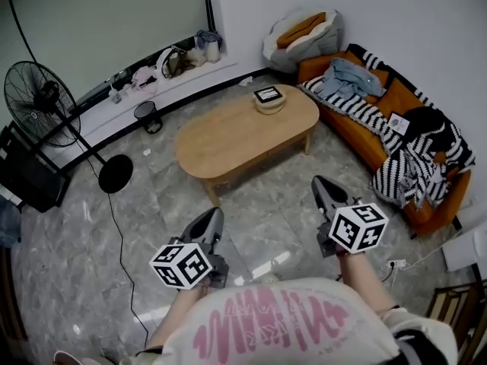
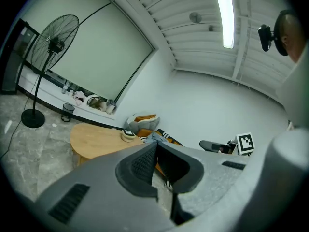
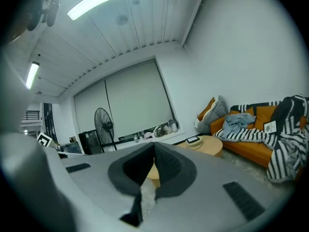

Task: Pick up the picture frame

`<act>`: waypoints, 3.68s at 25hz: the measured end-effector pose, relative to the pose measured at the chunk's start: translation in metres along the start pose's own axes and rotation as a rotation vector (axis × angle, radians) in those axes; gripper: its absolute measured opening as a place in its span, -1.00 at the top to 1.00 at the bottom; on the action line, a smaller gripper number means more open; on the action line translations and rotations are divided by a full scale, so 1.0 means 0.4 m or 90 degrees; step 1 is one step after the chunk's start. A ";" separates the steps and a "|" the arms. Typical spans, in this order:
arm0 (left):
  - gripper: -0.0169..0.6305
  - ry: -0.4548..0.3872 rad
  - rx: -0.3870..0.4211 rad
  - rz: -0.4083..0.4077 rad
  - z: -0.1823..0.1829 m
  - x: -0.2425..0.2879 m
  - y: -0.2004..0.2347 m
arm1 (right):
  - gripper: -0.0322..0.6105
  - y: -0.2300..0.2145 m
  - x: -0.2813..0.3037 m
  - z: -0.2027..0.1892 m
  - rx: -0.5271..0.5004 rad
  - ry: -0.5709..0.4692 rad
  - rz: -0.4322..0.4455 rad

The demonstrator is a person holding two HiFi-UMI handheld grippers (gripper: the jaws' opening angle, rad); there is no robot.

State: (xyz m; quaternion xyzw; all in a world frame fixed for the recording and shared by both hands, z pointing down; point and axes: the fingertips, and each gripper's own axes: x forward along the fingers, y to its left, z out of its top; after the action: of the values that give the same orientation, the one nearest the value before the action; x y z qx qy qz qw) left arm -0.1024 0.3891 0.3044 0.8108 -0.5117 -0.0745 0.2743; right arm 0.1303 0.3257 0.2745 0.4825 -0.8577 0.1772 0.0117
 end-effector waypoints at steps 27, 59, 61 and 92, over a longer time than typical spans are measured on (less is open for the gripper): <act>0.93 0.049 -0.023 -0.081 0.212 0.741 0.200 | 0.88 -0.417 0.517 0.117 0.084 0.041 -0.081; 0.94 0.033 -0.035 -0.039 0.384 1.049 0.554 | 0.89 -0.515 1.131 0.194 0.189 0.017 0.021; 0.94 0.027 -0.047 -0.028 0.385 1.062 0.571 | 0.89 -0.529 1.162 0.183 0.185 0.030 0.026; 0.94 0.077 -0.230 0.369 0.209 1.459 0.891 | 0.89 -1.073 1.793 -0.155 0.232 0.464 0.070</act>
State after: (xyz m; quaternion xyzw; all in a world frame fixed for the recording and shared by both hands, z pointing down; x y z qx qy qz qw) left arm -0.1457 -0.2658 0.5133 0.5730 -0.6822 -0.0349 0.4529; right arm 0.0949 -0.4477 0.5953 0.3361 -0.7763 0.4860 0.2195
